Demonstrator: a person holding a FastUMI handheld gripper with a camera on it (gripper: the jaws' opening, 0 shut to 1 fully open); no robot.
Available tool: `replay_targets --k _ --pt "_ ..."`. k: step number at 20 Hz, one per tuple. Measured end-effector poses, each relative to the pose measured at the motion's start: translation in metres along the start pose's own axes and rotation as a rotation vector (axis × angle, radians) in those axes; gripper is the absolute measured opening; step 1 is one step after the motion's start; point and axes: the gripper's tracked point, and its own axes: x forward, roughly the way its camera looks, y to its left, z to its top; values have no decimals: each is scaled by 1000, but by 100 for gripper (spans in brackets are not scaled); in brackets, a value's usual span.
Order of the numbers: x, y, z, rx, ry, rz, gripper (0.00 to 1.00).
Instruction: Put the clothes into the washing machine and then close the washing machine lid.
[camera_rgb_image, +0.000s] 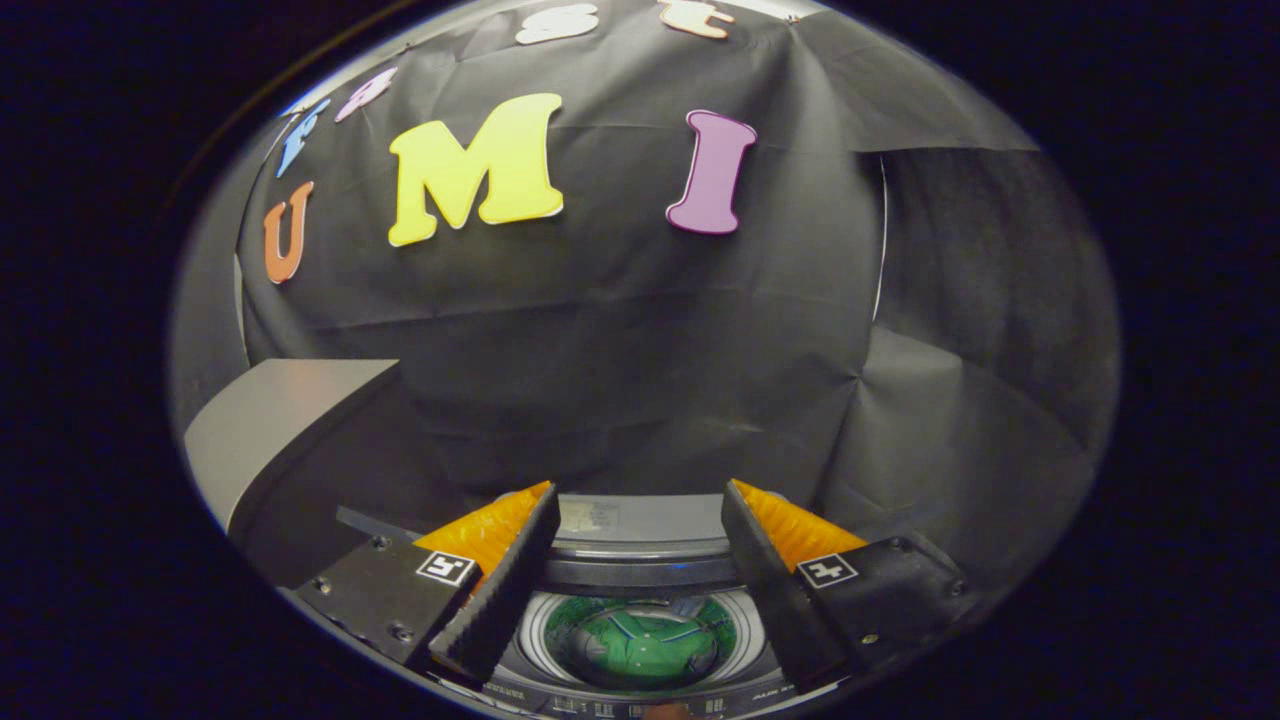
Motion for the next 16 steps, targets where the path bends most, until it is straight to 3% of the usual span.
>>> replay_targets --k 7,16 --pt "-7 -9 -76 -51 161 -50 100" --pt "-39 6 -41 -23 59 -47 100"
